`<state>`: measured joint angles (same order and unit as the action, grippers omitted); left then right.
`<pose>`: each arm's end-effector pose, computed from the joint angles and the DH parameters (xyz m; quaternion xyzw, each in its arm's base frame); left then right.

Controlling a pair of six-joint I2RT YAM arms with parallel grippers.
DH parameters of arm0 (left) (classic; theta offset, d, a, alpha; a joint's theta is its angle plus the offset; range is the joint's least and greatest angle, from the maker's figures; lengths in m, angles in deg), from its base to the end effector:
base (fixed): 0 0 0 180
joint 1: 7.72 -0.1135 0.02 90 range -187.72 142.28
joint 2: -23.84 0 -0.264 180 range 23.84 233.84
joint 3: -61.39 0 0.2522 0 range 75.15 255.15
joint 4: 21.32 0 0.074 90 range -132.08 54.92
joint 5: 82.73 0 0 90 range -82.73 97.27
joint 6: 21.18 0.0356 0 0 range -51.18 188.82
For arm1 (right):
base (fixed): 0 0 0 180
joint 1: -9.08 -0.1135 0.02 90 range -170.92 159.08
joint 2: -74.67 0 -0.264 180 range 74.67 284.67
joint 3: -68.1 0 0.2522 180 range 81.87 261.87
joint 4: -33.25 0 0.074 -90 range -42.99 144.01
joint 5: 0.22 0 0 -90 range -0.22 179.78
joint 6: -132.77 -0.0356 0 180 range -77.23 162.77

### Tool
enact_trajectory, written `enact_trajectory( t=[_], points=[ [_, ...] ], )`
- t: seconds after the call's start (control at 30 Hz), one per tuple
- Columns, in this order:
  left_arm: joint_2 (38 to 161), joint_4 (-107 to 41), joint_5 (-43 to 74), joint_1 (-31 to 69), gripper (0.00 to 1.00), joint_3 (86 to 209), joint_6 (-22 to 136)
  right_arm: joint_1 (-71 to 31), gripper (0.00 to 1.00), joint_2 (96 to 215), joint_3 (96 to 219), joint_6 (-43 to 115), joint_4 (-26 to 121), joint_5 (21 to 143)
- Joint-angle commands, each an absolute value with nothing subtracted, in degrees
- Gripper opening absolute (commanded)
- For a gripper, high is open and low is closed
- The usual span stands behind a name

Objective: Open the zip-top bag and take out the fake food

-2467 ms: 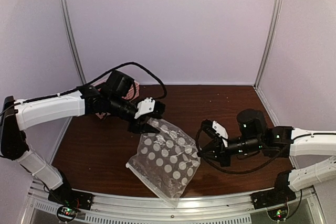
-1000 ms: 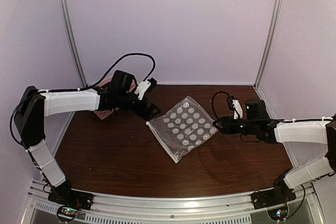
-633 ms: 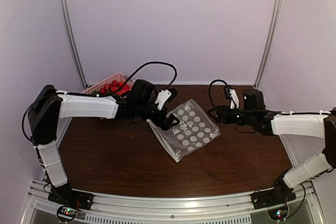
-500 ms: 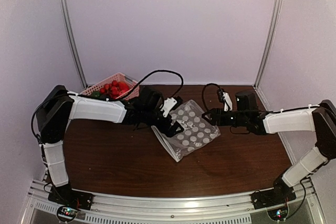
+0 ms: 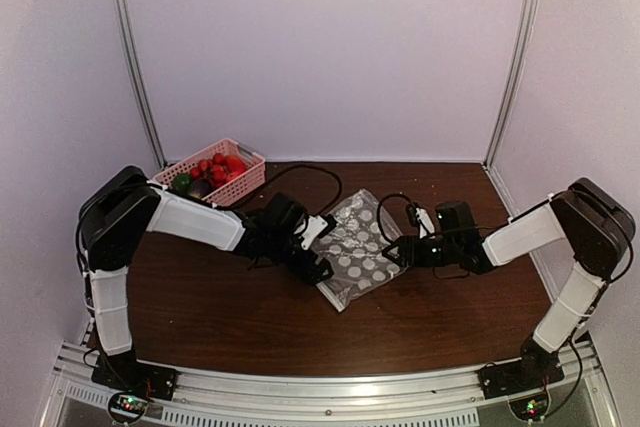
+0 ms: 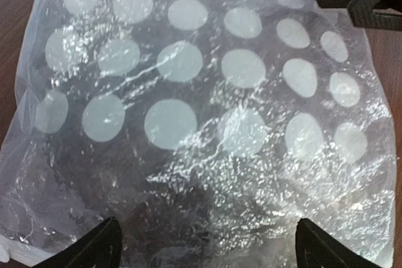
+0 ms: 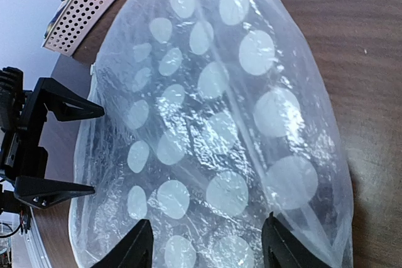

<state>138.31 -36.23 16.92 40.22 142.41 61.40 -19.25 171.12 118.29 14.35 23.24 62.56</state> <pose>0.2718 -0.3101 0.1332 0.3506 0.8634 -0.2341 0.2771 0.2645 0.1611 0.1311 -0.1057 0.8670 0.3935 0.2868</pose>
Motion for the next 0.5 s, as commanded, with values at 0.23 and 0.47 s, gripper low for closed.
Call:
enact_trajectory(
  t=[0.23, 0.47],
  points=[
    [133.69, -36.13, 13.62, 39.22, 0.98, 138.23, 61.53, -18.16, 0.62, 164.52, 113.79, 16.9, 25.96, 62.42],
    [119.57, -34.4, 8.45, 38.23, 0.98, 133.78, 60.5, -17.69, 0.69, 147.28, 114.84, 22.6, 36.61, 68.0]
  ],
)
